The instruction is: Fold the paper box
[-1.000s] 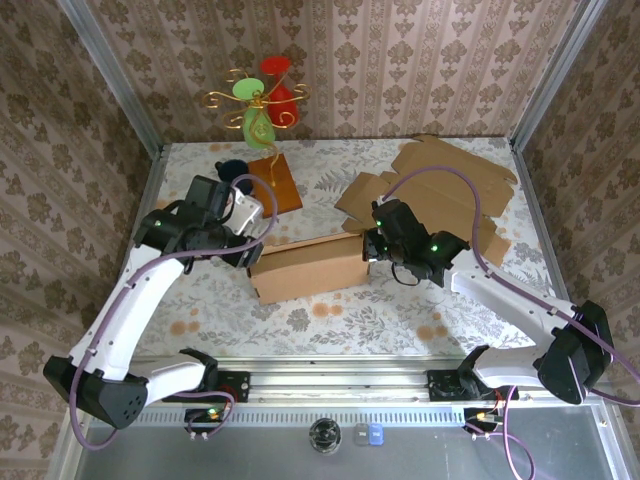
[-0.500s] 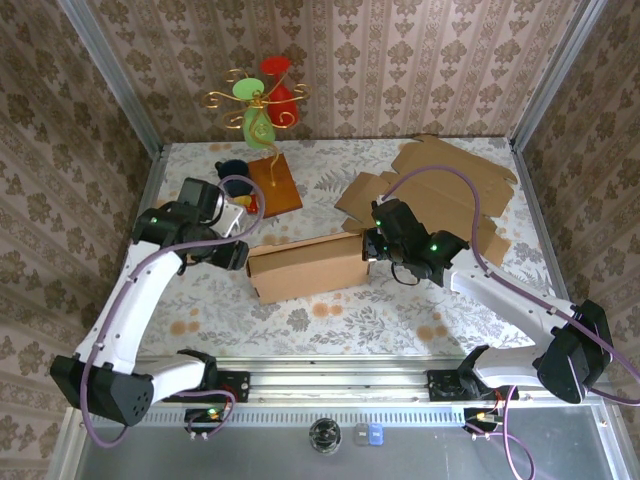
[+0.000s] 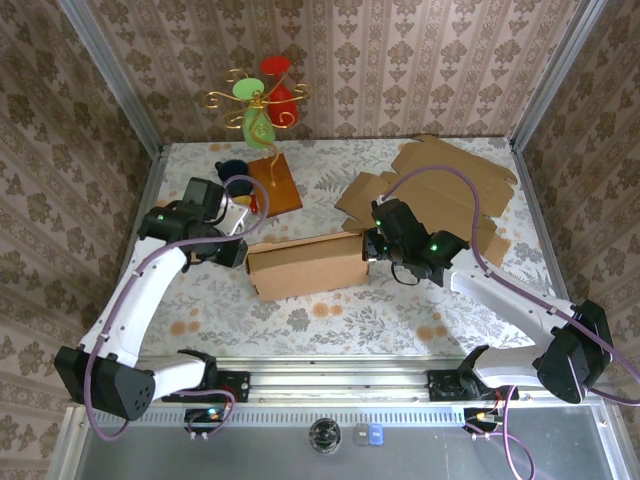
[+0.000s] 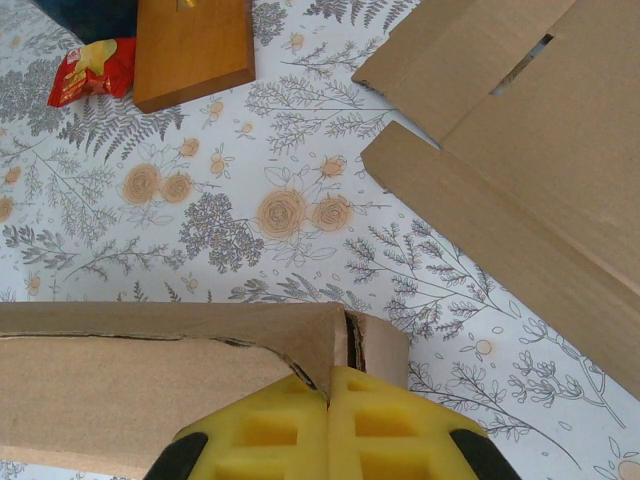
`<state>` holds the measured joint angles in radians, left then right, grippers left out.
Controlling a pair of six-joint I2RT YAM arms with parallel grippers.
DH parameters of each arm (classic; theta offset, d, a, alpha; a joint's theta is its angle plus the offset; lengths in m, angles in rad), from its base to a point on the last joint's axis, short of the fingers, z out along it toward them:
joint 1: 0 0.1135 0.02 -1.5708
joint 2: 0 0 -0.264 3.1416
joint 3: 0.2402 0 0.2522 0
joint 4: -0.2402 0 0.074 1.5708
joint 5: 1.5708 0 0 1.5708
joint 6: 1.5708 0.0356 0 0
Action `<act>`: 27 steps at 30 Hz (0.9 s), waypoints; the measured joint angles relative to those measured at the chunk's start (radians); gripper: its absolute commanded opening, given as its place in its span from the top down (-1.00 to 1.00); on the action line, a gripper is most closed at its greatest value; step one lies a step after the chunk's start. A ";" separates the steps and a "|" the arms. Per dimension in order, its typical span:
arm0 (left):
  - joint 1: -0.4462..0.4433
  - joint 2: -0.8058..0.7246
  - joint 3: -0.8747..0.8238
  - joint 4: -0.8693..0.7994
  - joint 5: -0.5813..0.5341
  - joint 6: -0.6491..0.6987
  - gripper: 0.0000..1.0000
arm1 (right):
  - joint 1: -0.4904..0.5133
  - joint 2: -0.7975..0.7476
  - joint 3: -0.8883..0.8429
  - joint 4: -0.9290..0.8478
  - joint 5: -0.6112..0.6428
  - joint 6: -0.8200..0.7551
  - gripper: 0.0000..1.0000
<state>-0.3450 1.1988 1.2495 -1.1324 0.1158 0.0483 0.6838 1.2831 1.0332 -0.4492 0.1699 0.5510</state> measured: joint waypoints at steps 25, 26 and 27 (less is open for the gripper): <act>0.000 0.091 0.062 -0.016 0.044 -0.114 1.00 | 0.002 0.000 0.000 0.001 0.000 0.000 1.00; 0.000 0.101 0.074 -0.026 0.049 -0.130 1.00 | 0.002 0.000 0.000 0.001 0.000 0.000 1.00; 0.000 0.114 0.086 -0.039 0.056 -0.148 1.00 | 0.002 0.000 0.000 0.001 0.000 0.000 1.00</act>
<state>-0.3447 1.3128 1.3357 -1.1713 0.1722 -0.0998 0.6853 1.2831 1.0332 -0.4480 0.1699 0.5514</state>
